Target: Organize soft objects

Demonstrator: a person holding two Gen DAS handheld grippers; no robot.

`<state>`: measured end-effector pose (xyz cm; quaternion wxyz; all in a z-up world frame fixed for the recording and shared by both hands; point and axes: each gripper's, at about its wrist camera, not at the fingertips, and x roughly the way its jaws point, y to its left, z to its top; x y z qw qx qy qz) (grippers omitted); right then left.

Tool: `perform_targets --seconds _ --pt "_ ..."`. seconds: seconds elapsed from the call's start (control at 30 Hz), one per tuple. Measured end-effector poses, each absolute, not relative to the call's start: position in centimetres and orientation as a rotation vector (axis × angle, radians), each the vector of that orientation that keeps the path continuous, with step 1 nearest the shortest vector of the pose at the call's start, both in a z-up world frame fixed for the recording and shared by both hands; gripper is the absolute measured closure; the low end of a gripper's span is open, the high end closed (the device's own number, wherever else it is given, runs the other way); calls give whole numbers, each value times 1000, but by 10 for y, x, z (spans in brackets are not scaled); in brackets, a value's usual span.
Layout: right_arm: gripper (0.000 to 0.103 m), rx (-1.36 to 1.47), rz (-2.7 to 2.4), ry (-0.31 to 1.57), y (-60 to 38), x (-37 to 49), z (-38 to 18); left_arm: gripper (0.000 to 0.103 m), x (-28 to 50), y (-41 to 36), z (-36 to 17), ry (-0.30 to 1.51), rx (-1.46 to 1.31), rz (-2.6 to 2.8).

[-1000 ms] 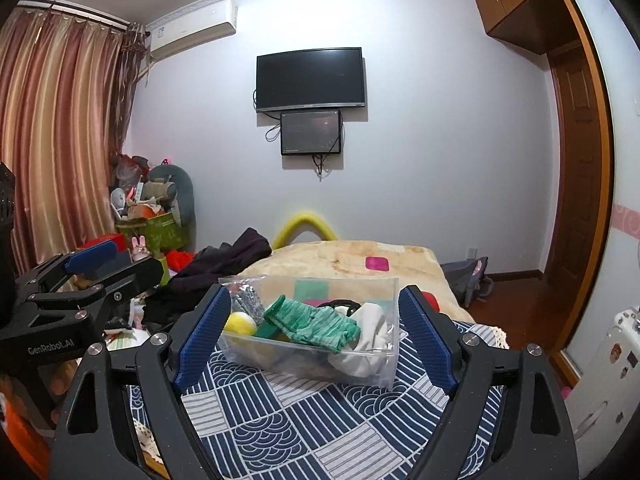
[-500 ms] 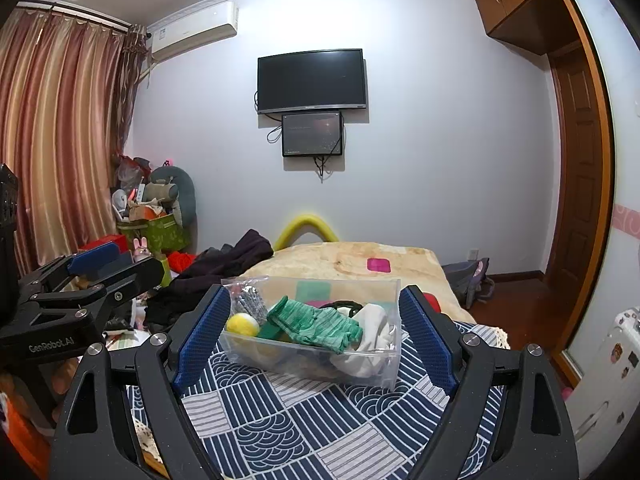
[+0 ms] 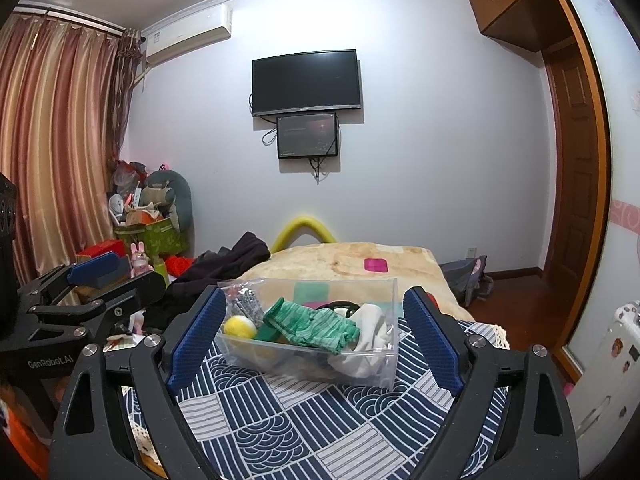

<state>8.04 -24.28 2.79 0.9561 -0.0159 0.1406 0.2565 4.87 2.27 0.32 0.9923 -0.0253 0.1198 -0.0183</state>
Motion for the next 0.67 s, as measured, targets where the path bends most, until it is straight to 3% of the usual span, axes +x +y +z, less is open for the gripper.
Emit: perform_targets --seconds 0.67 --pt "13 -33 527 299 -242 81 27 3 47 21 3 248 -52 -52"
